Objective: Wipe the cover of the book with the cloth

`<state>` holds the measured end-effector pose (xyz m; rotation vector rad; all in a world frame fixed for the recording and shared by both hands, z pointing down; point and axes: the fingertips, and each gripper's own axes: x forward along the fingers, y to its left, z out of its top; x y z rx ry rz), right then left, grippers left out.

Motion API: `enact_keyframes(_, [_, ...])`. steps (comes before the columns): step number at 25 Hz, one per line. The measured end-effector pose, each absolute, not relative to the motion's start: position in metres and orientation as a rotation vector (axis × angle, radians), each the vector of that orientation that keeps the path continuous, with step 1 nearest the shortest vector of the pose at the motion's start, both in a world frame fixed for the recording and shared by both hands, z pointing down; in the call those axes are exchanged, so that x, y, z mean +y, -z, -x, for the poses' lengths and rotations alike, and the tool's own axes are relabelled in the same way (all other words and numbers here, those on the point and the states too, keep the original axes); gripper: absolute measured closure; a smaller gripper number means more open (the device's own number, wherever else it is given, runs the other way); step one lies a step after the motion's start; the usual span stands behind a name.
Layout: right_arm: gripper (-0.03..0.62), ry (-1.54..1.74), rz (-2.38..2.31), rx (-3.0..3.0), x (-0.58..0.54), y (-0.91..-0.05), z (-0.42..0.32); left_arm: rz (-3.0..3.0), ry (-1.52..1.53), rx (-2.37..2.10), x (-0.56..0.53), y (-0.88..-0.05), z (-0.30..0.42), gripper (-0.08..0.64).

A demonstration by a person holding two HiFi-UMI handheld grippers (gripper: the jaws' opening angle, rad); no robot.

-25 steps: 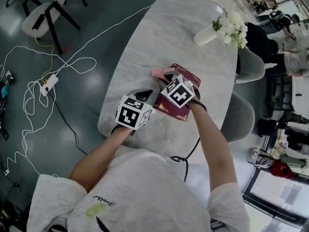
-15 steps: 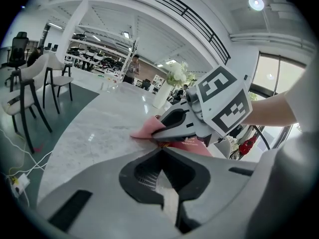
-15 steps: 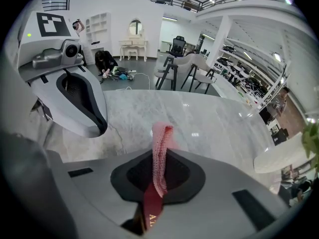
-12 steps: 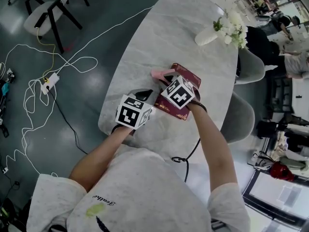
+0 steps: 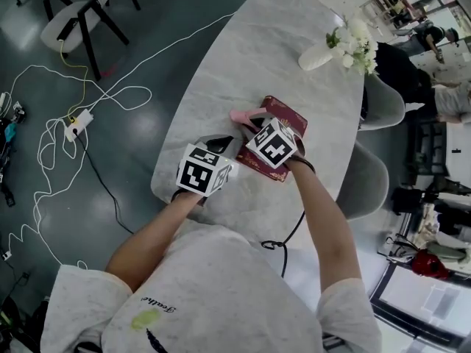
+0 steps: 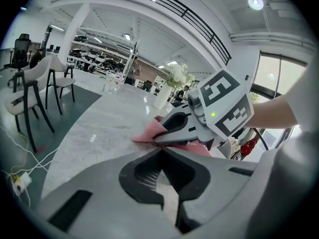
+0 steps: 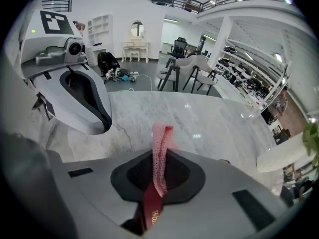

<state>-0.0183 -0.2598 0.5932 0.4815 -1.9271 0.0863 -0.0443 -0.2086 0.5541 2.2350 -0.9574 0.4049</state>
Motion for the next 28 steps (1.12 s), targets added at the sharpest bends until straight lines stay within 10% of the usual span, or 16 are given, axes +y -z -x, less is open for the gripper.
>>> enact_keyframes(28, [0.574,-0.073,-0.434,-1.932,-0.225,-0.590,0.030,-2.225,-0.383,-1.006,-0.182,-0.544,0.054,0.554])
